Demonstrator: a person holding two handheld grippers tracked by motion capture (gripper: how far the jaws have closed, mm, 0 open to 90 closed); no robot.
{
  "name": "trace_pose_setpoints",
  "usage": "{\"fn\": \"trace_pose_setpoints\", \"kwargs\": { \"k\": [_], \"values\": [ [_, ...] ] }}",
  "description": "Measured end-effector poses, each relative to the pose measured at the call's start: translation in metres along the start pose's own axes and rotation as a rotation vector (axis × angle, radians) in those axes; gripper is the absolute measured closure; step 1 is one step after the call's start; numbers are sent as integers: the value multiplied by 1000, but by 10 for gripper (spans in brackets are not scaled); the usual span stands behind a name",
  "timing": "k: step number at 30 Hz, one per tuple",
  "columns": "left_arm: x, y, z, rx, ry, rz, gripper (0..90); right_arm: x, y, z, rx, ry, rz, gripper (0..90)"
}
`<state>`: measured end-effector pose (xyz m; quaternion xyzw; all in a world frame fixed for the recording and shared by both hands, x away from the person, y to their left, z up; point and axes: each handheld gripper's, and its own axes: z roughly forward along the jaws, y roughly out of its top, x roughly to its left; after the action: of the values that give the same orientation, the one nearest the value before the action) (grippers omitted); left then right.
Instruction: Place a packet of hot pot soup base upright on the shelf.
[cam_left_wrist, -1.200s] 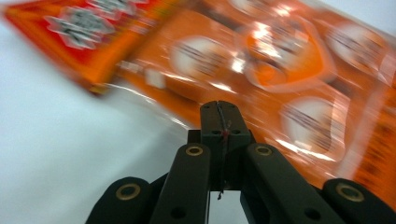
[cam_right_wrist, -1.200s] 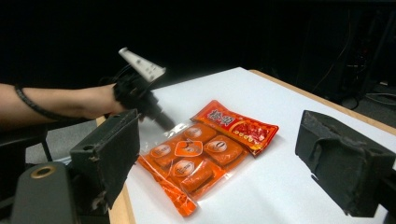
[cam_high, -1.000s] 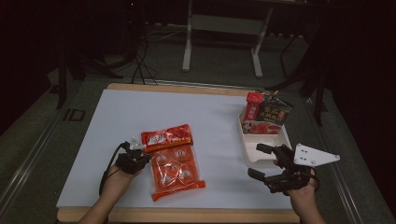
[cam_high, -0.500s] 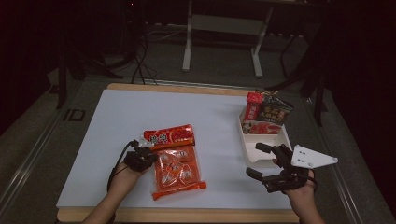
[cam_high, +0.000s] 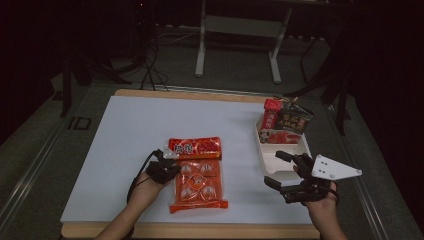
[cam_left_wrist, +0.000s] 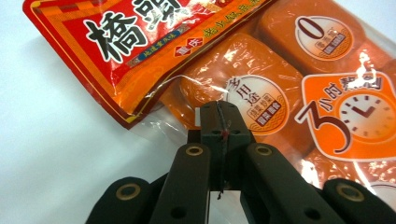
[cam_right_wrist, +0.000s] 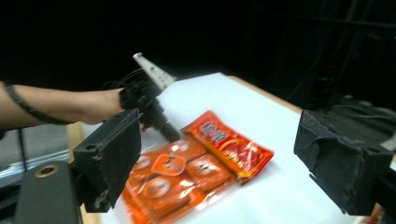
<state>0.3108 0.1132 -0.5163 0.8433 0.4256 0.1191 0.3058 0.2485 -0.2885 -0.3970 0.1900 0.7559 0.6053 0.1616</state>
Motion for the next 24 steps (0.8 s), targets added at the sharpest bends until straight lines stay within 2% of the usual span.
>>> {"fn": "trace_pose_setpoints", "kwargs": {
  "k": [3, 5, 9, 13, 14, 15, 17, 19, 21, 24],
  "values": [
    [-4, 3, 2, 1, -8, 9, 900, -2, 0, -2, -12, -20, 5, 149],
    [-6, 5, 3, 5, -15, 10, 900, -3, 0, -3, 0, -28, 20, 150],
    [-8, 5, 3, 6, -17, 26, 900, -4, -1, -4, -23, -38, 3, 171],
    [-7, 2, 2, -1, -23, 21, 900, -4, 0, -5, -36, -49, 4, 152],
    [-7, 2, 2, -1, -23, 21, 900, -4, 0, -6, -28, -59, 3, 152],
    [-9, 1, 1, -6, -7, 41, 900, -2, 0, -7, -8, -93, -21, 141],
    [-9, 1, 0, -9, -7, 46, 900, -1, 0, -8, -9, -112, -12, 135],
    [-8, 1, -2, -30, -30, 37, 900, -1, 1, -8, -13, -114, 2, 122],
    [-8, 1, -5, -58, -47, 54, 900, -2, 1, -9, -17, -116, 16, 117],
    [-7, 2, -9, -82, -73, 52, 896, -4, 0, -10, -22, -116, 30, 112]
  ]
}}
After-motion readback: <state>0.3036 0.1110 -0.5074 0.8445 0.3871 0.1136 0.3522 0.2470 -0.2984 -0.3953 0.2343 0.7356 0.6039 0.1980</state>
